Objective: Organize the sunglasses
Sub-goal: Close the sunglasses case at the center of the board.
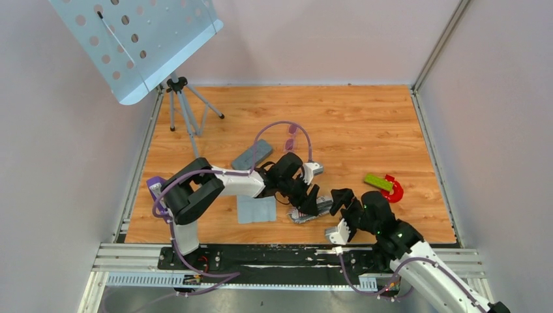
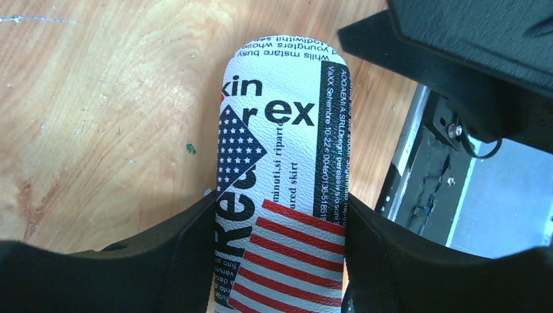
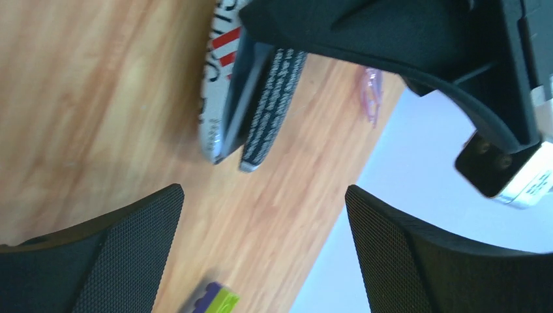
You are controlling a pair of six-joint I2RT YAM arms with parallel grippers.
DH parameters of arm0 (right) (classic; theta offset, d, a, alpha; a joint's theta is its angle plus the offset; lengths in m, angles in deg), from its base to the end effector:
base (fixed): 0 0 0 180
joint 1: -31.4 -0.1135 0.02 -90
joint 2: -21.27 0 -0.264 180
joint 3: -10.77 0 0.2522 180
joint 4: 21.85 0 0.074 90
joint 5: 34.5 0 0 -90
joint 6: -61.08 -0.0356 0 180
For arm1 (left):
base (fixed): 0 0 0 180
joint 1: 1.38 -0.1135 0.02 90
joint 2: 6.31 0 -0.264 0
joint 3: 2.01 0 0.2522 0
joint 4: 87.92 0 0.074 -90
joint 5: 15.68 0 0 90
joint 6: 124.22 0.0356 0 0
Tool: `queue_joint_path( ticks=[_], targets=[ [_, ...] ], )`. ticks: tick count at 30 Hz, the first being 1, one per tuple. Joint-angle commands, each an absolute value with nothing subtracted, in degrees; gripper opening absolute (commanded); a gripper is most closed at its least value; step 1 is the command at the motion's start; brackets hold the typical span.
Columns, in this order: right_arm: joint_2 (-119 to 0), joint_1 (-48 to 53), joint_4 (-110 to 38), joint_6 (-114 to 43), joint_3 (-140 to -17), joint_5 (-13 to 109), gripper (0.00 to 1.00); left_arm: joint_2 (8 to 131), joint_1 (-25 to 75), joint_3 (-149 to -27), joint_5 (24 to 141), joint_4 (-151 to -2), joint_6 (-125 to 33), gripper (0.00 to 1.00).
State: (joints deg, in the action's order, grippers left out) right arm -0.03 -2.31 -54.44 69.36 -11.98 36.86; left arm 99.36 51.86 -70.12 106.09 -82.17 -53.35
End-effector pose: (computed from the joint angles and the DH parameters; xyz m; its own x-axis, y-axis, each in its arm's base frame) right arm 0.0921 0.0752 0.1601 0.8075 -0.5884 -0.0403 -0.3172 -0.3757 -0.8708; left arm 0.2047 -0.3053 0.1424 -0.6862 0.4530 -0.5691 0.7256 0.3708 -0.5797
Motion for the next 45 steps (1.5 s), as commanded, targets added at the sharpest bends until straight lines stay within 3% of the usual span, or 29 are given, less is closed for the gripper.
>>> queue_joint_path(
  ticks=[1, 3, 7, 10, 15, 21, 24, 28, 33, 38, 45],
  targets=[
    [4.68, -2.30, -75.40, 63.82, -16.29, 38.27, 0.99, 97.60, 52.38, -70.85, 102.44, -78.05, -50.84, 0.17],
    [5.42, -2.26, -78.51, 62.18, -17.60, 40.46, 0.99, 96.57, 52.81, -70.64, 101.71, -77.71, -49.70, 0.22],
    [2.70, -1.69, -79.00, 51.86, -22.11, 44.22, 1.00, 93.56, 54.47, -69.88, 98.43, -77.30, -47.77, 0.52],
    [-1.73, -0.78, -79.69, 39.79, -27.15, 45.20, 0.99, 90.70, 55.77, -69.82, 95.24, -76.26, -46.70, 0.69],
    [-9.61, -0.59, -83.38, 26.52, -35.65, 42.08, 1.00, 85.93, 58.31, -70.39, 91.46, -74.43, -44.86, 0.84],
    [-12.06, 0.61, -88.56, 28.22, -41.36, 31.03, 0.99, 79.11, 58.99, -71.51, 85.16, -67.69, -43.19, 0.86],
    [-13.99, 0.54, -89.39, 34.80, -41.61, 25.96, 0.98, 73.28, 58.95, -71.63, 75.12, -61.70, -44.25, 0.86],
    [-24.61, -0.36, -90.53, 42.47, -44.29, 22.51, 0.92, 65.58, 58.87, -69.99, 59.82, -54.05, -47.32, 0.85],
    [-35.43, -4.85, -87.92, 47.18, -47.29, 25.84, 0.92, 57.60, 58.50, -65.80, 47.92, -48.31, -53.33, 0.87],
    [-44.36, -8.24, -85.30, 50.04, -49.77, 26.04, 0.89, 52.31, 57.40, -61.09, 47.12, -46.17, -60.56, 0.88],
    [-48.06, -13.98, -74.92, 48.29, -42.40, 31.38, 0.92, 47.03, 57.35, -57.76, 46.34, -45.59, -64.32, 0.88]
  ],
)
